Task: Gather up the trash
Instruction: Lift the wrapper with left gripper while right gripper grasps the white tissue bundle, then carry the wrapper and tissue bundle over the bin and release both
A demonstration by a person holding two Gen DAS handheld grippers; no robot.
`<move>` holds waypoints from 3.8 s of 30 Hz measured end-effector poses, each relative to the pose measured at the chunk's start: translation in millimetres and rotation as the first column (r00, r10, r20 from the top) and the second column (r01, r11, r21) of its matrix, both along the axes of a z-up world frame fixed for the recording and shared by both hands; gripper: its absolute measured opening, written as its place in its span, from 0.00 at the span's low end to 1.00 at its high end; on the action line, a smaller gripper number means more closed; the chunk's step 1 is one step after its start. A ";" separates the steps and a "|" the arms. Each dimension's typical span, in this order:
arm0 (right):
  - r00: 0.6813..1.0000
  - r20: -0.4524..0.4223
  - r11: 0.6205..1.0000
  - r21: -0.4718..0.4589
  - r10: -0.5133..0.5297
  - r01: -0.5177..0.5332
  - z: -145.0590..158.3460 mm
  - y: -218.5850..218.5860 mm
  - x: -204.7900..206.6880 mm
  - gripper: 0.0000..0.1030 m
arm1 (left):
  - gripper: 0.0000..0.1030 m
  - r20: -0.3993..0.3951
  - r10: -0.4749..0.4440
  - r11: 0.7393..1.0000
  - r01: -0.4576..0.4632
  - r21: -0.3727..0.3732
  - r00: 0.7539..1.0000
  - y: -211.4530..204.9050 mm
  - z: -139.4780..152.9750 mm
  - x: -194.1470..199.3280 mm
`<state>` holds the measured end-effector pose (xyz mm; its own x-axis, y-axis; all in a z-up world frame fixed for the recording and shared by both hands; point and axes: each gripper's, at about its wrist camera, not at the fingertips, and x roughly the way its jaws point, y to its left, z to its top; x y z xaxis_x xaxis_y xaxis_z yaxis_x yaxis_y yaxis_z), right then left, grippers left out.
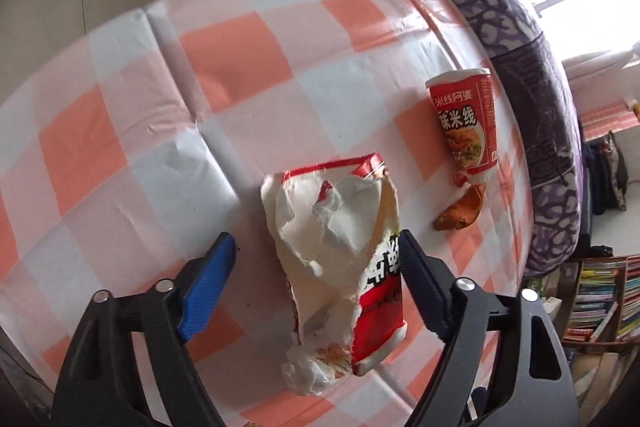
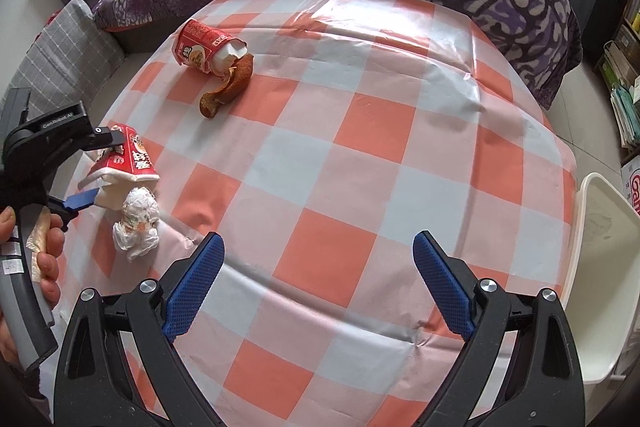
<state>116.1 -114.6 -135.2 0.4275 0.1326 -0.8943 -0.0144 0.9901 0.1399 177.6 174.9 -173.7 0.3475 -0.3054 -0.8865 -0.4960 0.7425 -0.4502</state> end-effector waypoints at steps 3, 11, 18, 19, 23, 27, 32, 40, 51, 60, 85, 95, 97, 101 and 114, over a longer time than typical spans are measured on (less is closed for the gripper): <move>0.999 -0.004 0.999 0.037 0.039 -0.039 -2.0 10.1 0.3 0.89 | 0.42 0.023 -0.011 0.999 0.012 -0.048 1.000 7.3 0.5 -3.3; 0.981 0.009 0.979 0.075 0.191 -0.191 -8.2 65.1 -8.1 0.89 | 0.39 0.198 0.073 0.997 -0.066 -0.043 0.978 39.2 60.9 -24.4; 0.988 0.003 0.971 0.180 0.157 -0.155 -22.4 119.5 11.4 0.89 | 0.39 0.356 0.100 0.991 -0.125 0.047 0.929 54.7 118.3 -47.6; 0.989 -0.001 0.972 0.185 0.151 -0.148 -25.0 124.8 13.9 0.89 | 0.39 0.368 0.099 0.990 -0.129 0.057 0.924 56.2 123.1 -50.0; 0.990 -0.009 0.975 0.177 0.141 -0.137 -32.3 143.8 20.1 0.86 | 0.40 0.397 0.077 0.987 -0.125 0.097 0.915 59.0 135.5 -54.6; 0.990 -0.039 0.980 0.156 0.132 -0.124 -40.2 150.6 22.6 0.54 | 0.40 0.402 0.066 0.985 -0.123 0.118 0.913 61.2 138.0 -55.7; 0.993 -0.030 0.978 0.180 0.114 -0.106 -33.0 137.5 22.7 0.29 | 0.40 0.409 0.049 0.981 -0.120 0.152 0.911 59.2 140.3 -57.0; 0.988 0.144 0.997 0.048 0.050 -0.057 33.7 91.2 13.7 0.29 | 0.40 0.464 -0.070 0.944 -0.092 0.317 0.883 20.1 160.4 -63.4; 0.952 0.304 0.995 -0.076 -0.044 0.071 93.8 15.6 -7.0 0.29 | 0.40 0.496 -0.216 0.882 -0.051 0.469 0.841 -47.3 177.1 -87.8; 0.918 0.371 0.980 -0.075 -0.142 0.182 94.7 -34.8 -25.6 0.30 | 0.40 0.478 -0.267 0.888 0.021 0.460 0.837 -97.5 152.6 -91.3; 0.873 0.379 0.937 -0.037 -0.307 0.346 103.4 -130.0 -45.1 0.30 | 0.40 0.459 -0.506 0.806 0.211 0.553 0.730 -205.3 140.9 -98.0; 0.828 0.361 0.886 -0.009 -0.430 0.464 106.3 -179.9 -57.8 0.30 | 0.40 0.444 -0.564 0.781 0.274 0.562 0.696 -233.7 136.0 -101.5; 0.815 0.356 0.872 -0.005 -0.457 0.490 106.1 -191.2 -61.5 0.30 | 0.40 0.443 -0.574 0.777 0.286 0.561 0.689 -238.2 135.3 -101.9; 0.790 0.337 0.838 -0.004 -0.513 0.546 104.6 -214.6 -70.5 0.31 | 0.40 0.440 -0.596 0.768 0.316 0.558 0.671 -250.4 133.6 -102.4; 0.671 0.306 0.699 -0.026 -0.675 0.715 101.7 -280.6 -107.7 0.47 | 0.40 0.437 -0.668 0.733 0.432 0.525 0.603 -300.6 124.7 -111.1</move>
